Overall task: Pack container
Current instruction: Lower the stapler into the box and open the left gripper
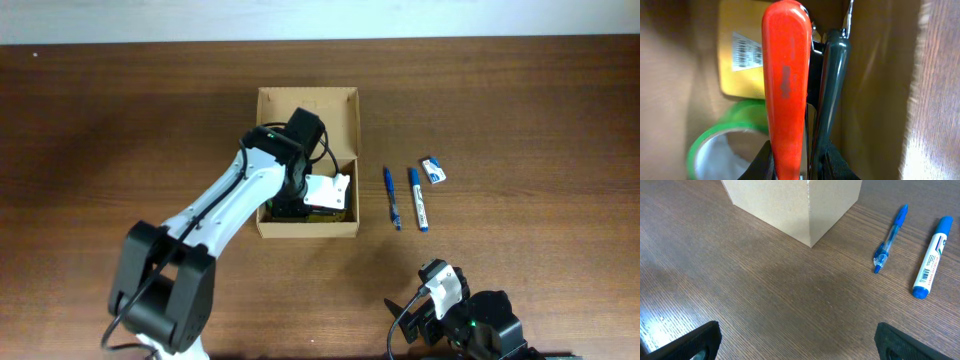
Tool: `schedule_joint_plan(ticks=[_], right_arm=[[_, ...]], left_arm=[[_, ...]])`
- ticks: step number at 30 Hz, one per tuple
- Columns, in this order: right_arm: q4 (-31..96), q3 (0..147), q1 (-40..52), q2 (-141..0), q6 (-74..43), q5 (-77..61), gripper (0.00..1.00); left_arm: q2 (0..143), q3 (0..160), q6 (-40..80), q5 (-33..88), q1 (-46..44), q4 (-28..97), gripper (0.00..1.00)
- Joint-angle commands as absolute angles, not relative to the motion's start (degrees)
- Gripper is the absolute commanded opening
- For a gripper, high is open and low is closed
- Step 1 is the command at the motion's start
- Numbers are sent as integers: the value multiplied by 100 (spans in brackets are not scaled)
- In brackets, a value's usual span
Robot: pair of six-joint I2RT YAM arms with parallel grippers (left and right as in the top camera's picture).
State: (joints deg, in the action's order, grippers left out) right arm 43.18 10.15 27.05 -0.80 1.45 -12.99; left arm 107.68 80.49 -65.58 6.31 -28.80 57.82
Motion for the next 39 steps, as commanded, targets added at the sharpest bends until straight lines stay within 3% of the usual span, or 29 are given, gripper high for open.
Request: schedule_joint_plan(ticks=[1,6,10,12,13,14,34,39], right_arm=[[4300,974,2749,-14,102,-1330,99],[4300,974,2749,-14,102,-1330,99],[4300,974,2749,-14,102,-1330,99],[4300,974,2749,-14,102,-1330,99],[4300,974,2749,-14,102,-1330,99],[4300,974,2749,-14,104,-1330,99],[4300,974,2749,-14,102,-1330,99],[4300,974,2749,-14,102,-1330,99]], left_arm=[[10886,8158,-6698,816,-2864,5771,2],[10886,8158,-6698,816,-2867,5769,3],[10886,8158,-6696,819,-2867,5749,14],[10886,8158,-6696,819,-2871,5747,24],[10886,8158,-6696,819,-2871,5747,43],[10886,8158,-6696,819,-2871,5749,49],[10884,8554,-6479,751,-2871,5795,52],[10884,9102,-6219,676,-2869,5929,65]])
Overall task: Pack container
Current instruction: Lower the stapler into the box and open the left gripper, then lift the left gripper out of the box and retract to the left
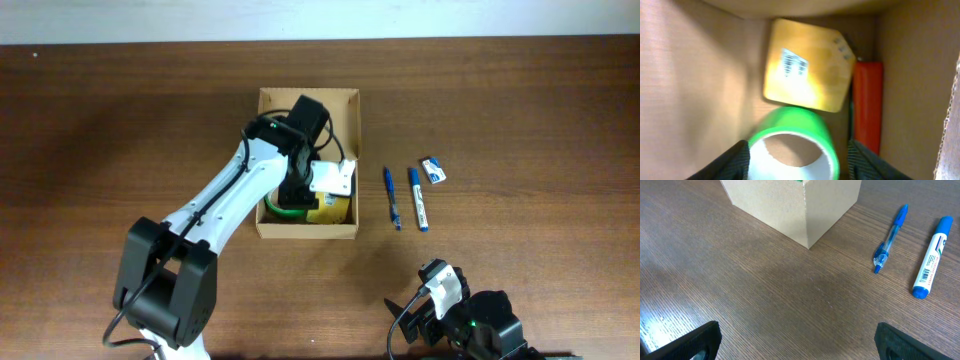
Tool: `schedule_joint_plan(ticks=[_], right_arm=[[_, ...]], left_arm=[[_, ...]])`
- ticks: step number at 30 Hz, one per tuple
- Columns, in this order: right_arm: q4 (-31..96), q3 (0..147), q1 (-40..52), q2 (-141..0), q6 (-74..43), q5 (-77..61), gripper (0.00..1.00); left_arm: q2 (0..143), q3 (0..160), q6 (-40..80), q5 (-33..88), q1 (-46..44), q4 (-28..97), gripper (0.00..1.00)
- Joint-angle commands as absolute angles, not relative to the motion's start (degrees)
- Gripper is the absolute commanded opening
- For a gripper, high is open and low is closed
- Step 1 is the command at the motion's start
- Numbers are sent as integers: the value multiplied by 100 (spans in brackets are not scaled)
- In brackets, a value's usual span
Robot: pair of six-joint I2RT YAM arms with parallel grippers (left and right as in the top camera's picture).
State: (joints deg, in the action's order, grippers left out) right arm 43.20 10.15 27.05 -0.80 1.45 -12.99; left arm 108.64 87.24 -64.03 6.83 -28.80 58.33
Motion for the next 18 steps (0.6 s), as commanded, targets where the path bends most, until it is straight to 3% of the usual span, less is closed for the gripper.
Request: schedule_joint_plan(ticks=[1,2,4,9,18], right_arm=[[4300,974,2749,-14,102,-1330,99],[4300,974,2749,-14,102,-1330,99],[4300,974,2749,-14,102,-1330,99],[4300,974,2749,-14,102,-1330,99],[4300,974,2749,-14,102,-1330,99]], left_arm=[[10884,9225,-6219,633,-2869,5996,65],[10884,9358,-6219,602,-2869,6095,72],[10884,9671,-6219,600,-2869,6337,76],[10884,10457,-6189,624,-2869,6963,76],[10814,11391,-4853,624,-2864,7435,76]])
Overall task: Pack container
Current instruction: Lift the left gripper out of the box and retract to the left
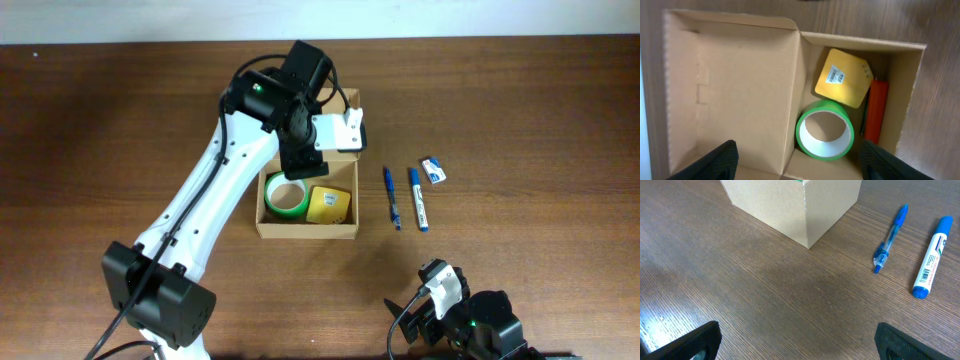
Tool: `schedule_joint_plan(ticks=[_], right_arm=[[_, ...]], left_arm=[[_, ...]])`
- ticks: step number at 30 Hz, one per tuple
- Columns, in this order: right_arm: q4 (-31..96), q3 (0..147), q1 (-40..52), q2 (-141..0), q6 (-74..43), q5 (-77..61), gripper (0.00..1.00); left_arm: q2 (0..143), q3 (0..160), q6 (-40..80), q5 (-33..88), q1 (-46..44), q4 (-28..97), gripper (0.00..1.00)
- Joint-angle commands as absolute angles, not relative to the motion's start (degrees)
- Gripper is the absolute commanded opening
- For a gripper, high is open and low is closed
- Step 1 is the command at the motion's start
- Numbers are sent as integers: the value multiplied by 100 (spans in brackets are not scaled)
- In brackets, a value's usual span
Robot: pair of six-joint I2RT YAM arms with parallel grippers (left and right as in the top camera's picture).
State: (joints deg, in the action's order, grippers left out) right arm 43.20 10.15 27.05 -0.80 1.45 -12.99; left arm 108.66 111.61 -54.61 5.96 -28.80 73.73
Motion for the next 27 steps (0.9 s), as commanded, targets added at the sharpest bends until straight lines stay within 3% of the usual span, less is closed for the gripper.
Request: schedule_joint_plan(ticks=[1,27], right_arm=[[4300,974,2749,-14,102,-1330,99],[4300,974,2749,-14,102,-1328,99]], left_arm=[[10770,11413,-4665,626,-2864,7430,76],[8613,10847,-4469,1846,-2270,8215,77]])
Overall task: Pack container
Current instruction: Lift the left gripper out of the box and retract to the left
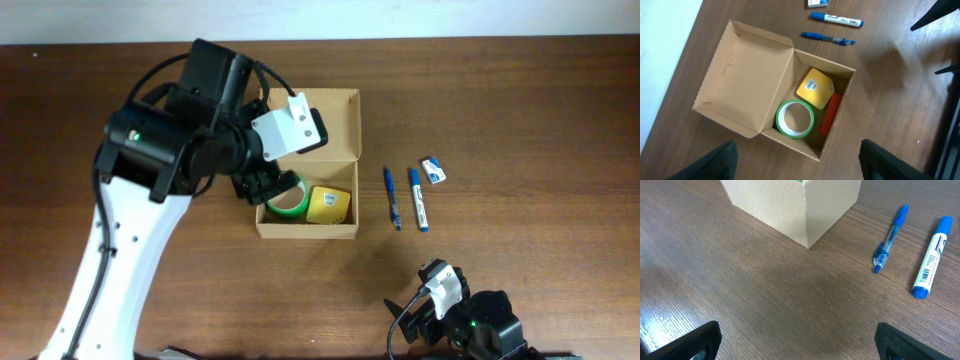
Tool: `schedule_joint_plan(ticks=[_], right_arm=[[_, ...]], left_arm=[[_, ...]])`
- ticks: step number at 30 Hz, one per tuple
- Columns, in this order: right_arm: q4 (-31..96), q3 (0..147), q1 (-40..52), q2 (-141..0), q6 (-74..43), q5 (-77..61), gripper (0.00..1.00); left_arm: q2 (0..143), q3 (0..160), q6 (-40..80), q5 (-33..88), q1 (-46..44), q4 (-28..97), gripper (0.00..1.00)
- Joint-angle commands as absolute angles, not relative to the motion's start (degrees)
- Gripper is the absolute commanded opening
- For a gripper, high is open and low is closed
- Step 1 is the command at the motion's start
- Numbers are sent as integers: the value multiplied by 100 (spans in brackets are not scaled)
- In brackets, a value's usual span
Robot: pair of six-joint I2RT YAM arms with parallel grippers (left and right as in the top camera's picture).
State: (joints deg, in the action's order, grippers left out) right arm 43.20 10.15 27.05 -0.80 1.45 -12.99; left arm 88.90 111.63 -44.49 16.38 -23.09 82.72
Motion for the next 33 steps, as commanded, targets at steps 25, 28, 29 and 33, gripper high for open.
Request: schedule_joint_plan(ticks=[25,28,29,33], right_arm=[[4005,976,2749,-14,-1310,-1529,99],[3798,976,2749,-14,-2344,-1527,99],[3695,976,2749,-14,-2762,-1529,99],[3291,976,2749,-14,-4604,-1636,99]], left_arm=[[5476,7590,-3688,1804,-2270,7550,82],[5251,7491,-3533,1806,-2270,7614,82],[5196,7491,-3527,1806,-2270,7662,82],[5002,7489,-3474,1885,-2270,7717,82]])
